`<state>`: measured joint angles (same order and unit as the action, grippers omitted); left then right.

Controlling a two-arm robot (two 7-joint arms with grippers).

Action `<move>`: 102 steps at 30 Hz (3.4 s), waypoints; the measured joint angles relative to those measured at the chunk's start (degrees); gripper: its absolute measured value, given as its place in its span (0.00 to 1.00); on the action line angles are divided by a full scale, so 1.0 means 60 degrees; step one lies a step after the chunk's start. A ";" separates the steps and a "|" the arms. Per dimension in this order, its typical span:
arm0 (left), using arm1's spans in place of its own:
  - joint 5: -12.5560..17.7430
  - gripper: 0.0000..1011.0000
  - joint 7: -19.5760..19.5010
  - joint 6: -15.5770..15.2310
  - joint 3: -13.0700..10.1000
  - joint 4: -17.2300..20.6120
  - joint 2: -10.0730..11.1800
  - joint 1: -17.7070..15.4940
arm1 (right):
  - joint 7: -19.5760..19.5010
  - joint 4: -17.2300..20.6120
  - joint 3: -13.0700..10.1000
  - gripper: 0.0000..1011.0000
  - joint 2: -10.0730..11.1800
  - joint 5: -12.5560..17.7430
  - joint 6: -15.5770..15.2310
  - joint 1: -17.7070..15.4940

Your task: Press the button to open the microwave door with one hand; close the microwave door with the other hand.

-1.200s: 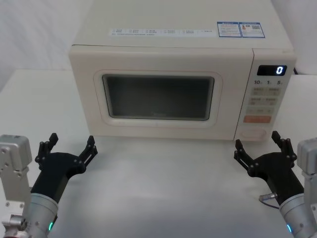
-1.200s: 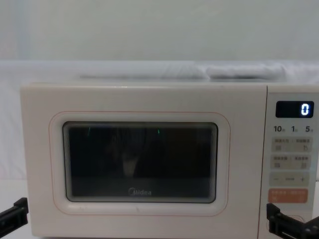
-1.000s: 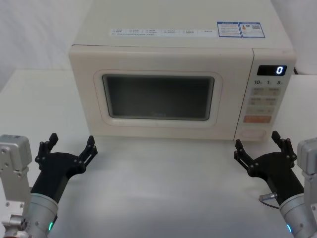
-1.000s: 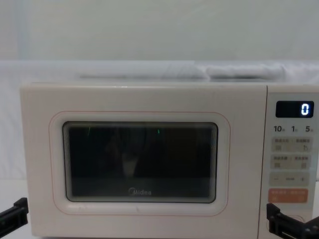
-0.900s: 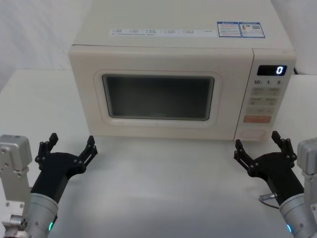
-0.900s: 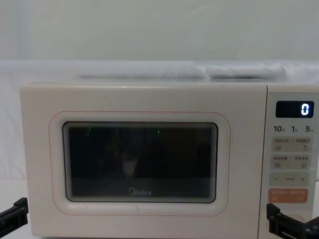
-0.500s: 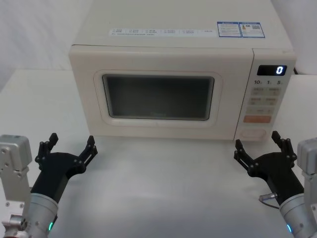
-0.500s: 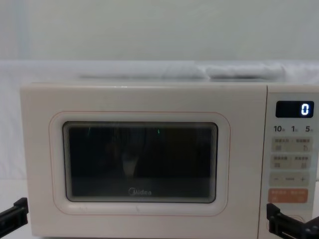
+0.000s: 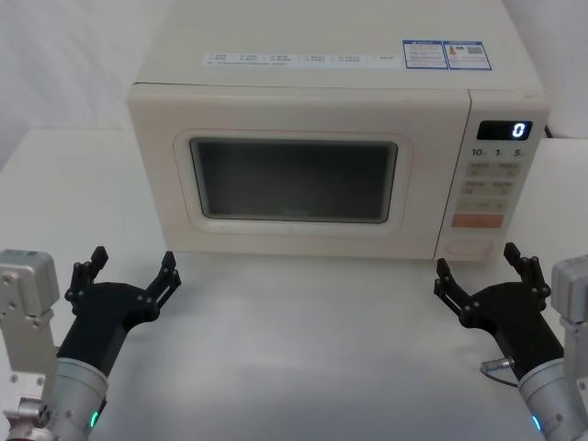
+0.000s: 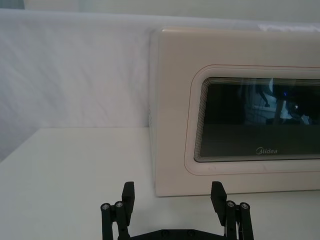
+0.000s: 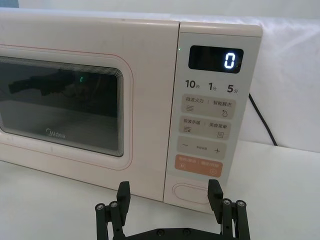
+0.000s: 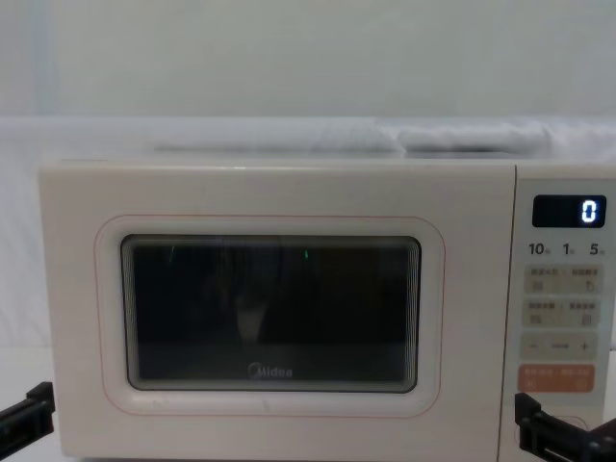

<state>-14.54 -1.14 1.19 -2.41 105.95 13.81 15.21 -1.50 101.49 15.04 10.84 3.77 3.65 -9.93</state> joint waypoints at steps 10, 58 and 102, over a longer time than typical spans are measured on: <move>0.0000 0.99 0.0000 0.0000 0.0000 0.0000 0.0000 0.0000 | 0.0000 -0.0001 0.0000 0.96 0.0000 0.0000 0.0000 0.0000; 0.0000 0.99 0.0000 0.0000 0.0000 0.0000 0.0000 0.0000 | 0.0000 -0.0001 0.0000 0.00 0.0000 0.0000 0.0000 0.0000; 0.0000 0.99 0.0000 0.0001 -0.0001 0.0000 -0.0001 0.0000 | 0.1123 -0.0763 -0.0466 0.00 -0.0896 -0.0199 -0.1900 0.0776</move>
<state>-14.54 -1.14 1.19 -2.42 105.95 13.80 15.21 5.24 96.92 12.25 5.47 2.58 -7.75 -5.27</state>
